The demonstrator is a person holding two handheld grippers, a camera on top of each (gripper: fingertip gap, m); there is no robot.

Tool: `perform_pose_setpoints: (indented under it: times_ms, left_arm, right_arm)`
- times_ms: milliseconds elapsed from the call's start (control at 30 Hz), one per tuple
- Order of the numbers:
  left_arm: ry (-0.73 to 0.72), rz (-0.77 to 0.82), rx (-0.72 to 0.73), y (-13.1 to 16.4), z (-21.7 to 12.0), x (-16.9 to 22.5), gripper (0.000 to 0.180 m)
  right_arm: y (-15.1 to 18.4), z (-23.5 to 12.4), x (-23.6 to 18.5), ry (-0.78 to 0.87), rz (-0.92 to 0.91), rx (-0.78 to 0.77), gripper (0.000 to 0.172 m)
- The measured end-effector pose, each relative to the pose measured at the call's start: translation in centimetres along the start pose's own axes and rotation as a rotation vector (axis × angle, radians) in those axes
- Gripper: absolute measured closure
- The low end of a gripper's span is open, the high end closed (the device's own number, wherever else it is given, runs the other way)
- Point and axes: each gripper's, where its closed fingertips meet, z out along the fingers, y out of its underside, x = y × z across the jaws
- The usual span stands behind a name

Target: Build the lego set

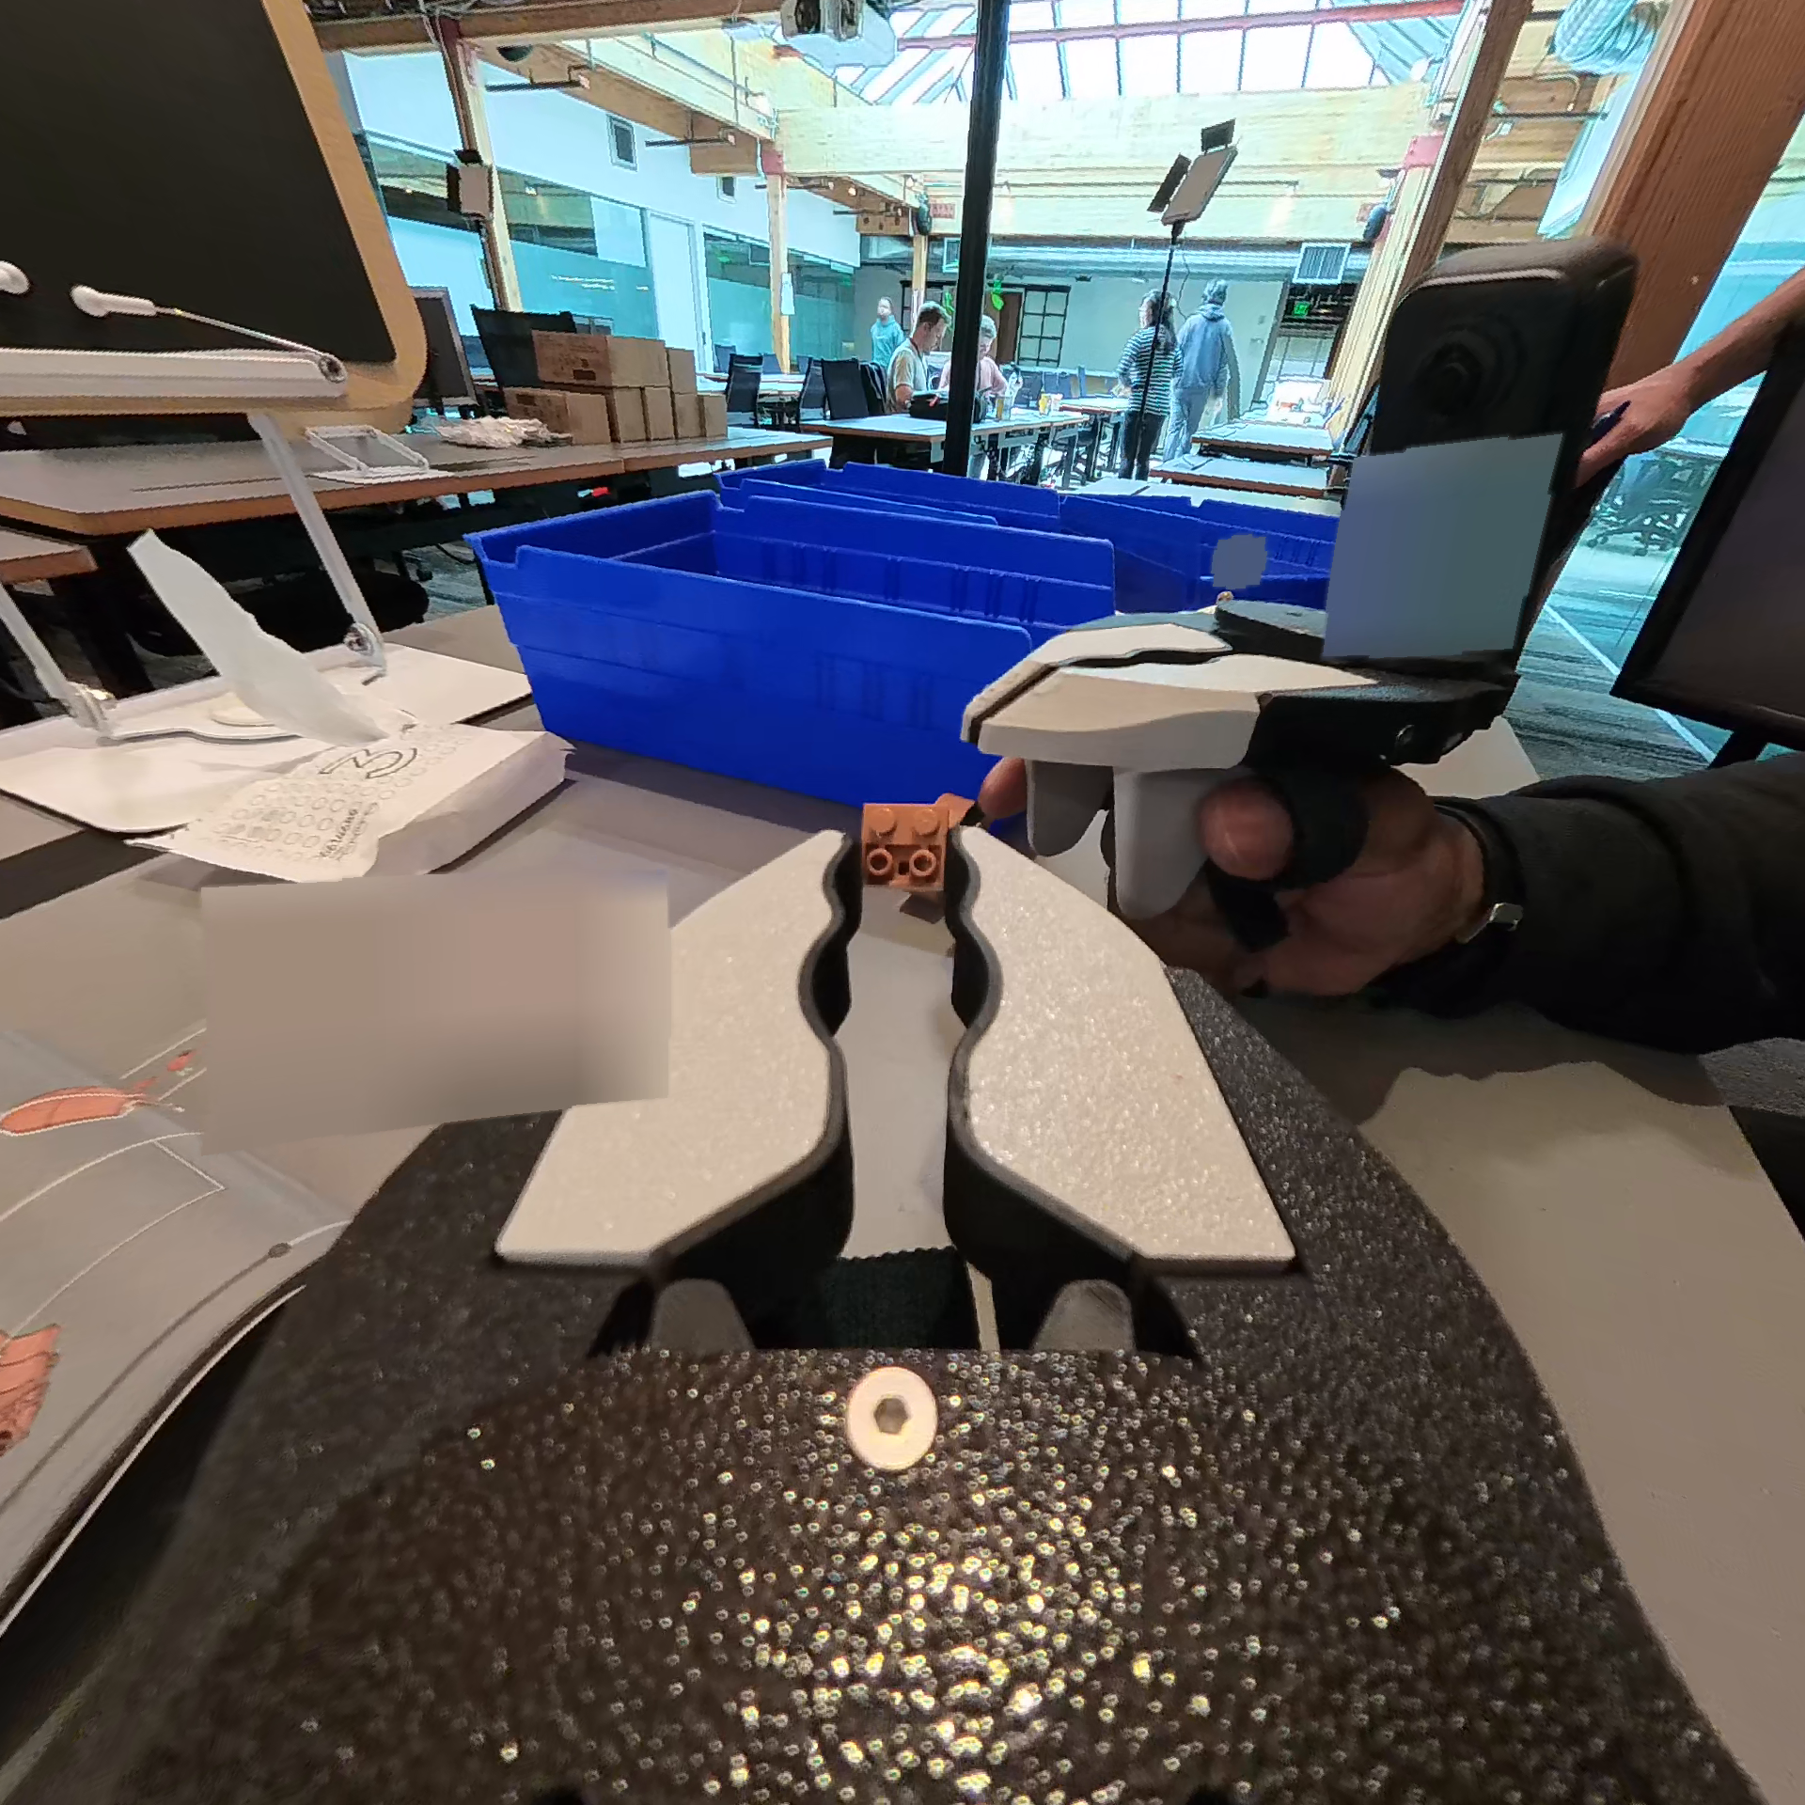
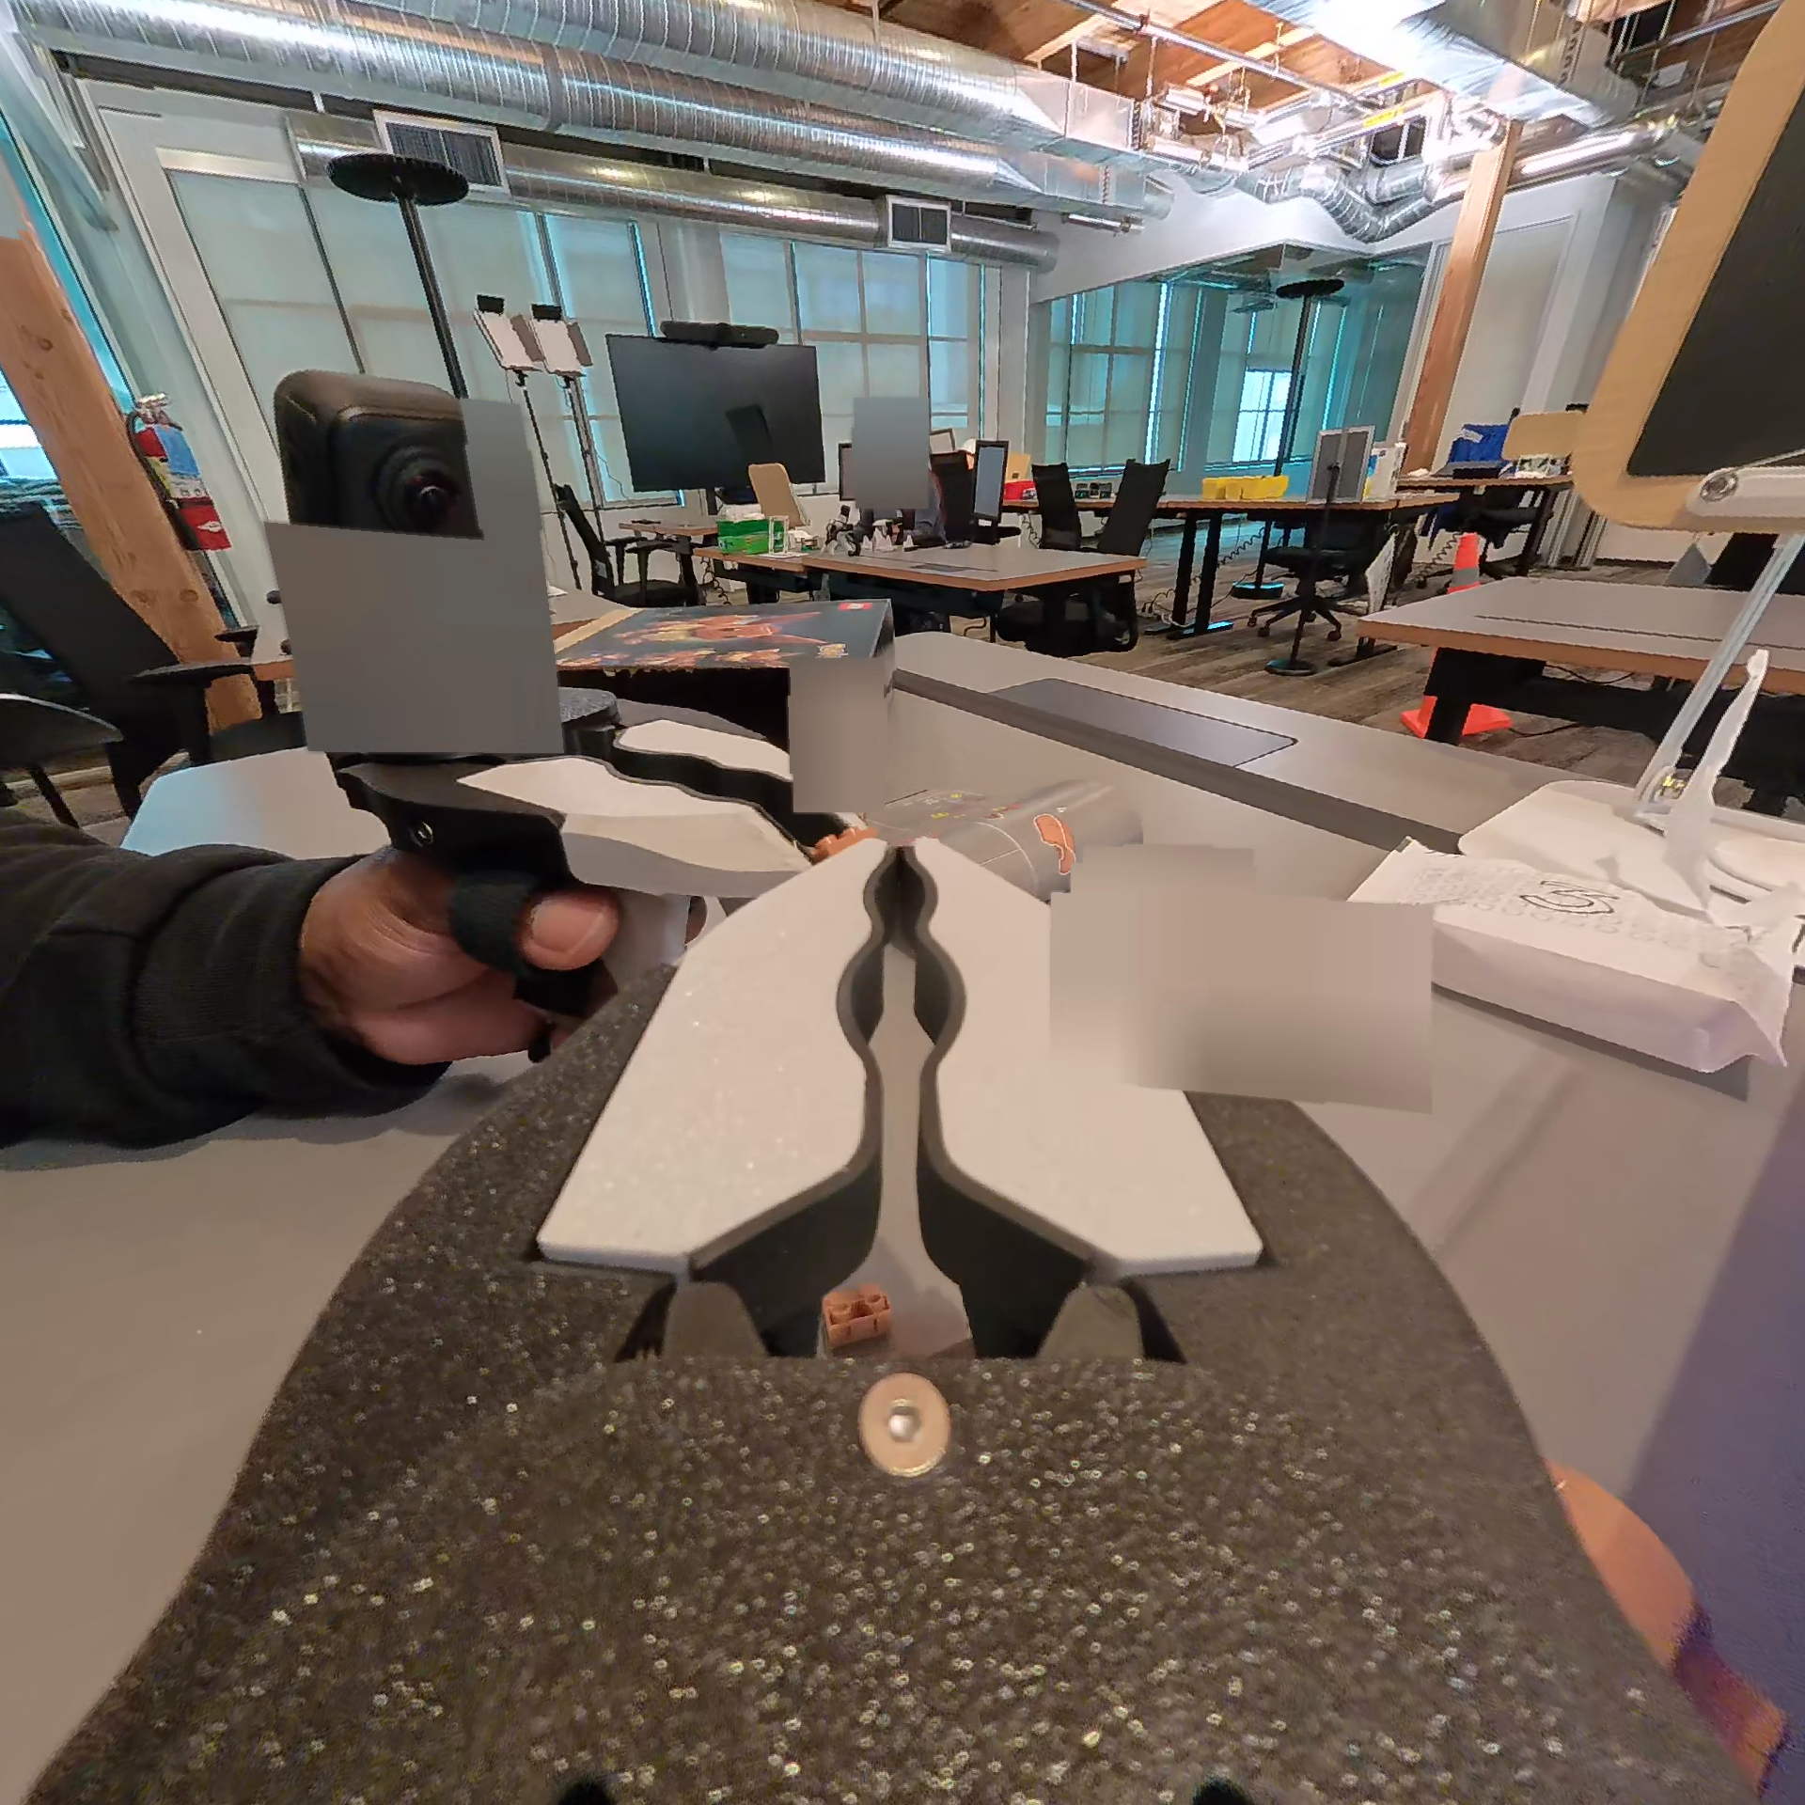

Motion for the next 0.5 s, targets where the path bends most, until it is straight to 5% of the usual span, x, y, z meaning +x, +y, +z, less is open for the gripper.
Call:
perform_pose_setpoints:
  times_ms: [500]
  left_arm:
    - [-0.02, -0.03, 0.027, -0.56, -0.45, -0.56, 0.165]
  right_arm:
    - [0.04, 0.29, -0.54, 0.0, -0.049, -0.002, 0.172]
